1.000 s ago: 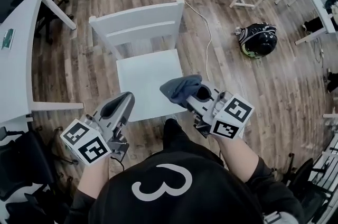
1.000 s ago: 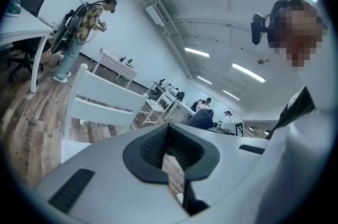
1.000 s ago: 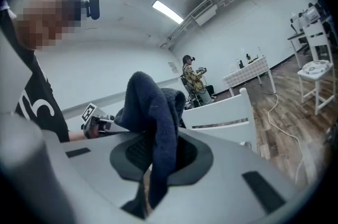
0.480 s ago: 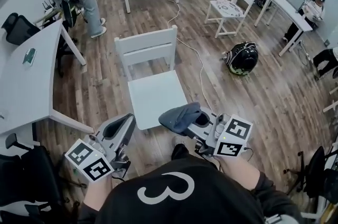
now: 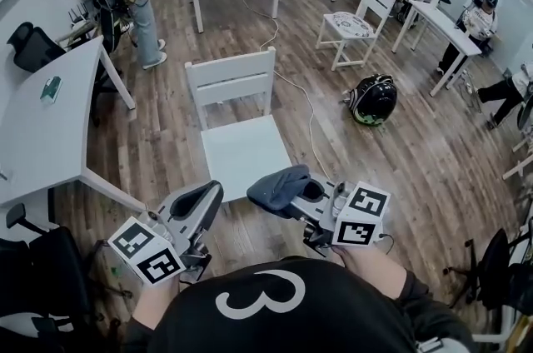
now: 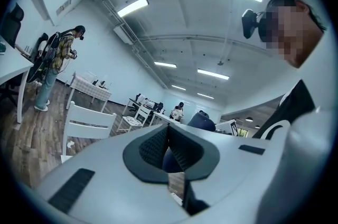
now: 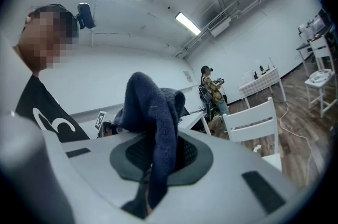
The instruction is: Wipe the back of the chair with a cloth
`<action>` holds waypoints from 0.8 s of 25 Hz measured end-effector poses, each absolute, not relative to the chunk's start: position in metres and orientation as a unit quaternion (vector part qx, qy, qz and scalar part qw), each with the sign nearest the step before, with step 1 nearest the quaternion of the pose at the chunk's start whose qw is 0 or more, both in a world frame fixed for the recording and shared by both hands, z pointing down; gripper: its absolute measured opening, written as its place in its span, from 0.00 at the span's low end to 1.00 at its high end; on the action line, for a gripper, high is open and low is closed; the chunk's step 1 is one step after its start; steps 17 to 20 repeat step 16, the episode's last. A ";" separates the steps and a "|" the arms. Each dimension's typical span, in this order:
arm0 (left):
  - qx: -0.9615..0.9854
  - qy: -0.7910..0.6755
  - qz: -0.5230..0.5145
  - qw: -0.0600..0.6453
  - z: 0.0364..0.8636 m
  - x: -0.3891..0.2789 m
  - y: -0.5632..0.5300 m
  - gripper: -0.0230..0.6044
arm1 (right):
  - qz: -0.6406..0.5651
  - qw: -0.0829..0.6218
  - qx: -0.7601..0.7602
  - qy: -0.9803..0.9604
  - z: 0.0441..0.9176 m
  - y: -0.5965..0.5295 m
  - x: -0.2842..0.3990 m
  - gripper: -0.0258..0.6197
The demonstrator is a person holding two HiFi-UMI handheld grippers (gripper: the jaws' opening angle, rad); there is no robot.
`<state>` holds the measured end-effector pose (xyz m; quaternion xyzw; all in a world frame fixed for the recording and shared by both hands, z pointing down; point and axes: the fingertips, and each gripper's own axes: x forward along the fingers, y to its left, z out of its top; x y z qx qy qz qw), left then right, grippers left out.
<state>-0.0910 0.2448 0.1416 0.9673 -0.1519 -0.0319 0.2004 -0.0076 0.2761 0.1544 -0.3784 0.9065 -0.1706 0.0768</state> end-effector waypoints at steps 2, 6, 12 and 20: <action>0.967 -0.151 -0.031 0.204 0.137 -0.094 0.249 0.06 | -0.175 0.078 -0.382 0.904 0.152 0.280 -0.010 0.12; 0.964 -0.152 -0.023 0.219 0.132 -0.089 0.248 0.06 | -0.195 0.084 -0.386 0.898 0.148 0.279 -0.005 0.11; 0.965 -0.146 -0.020 0.216 0.134 -0.081 0.255 0.06 | -0.194 0.088 -0.389 0.896 0.151 0.287 0.001 0.12; 0.966 -0.145 -0.021 0.213 0.146 -0.083 0.269 0.06 | -0.190 0.091 -0.389 0.897 0.162 0.300 -0.001 0.12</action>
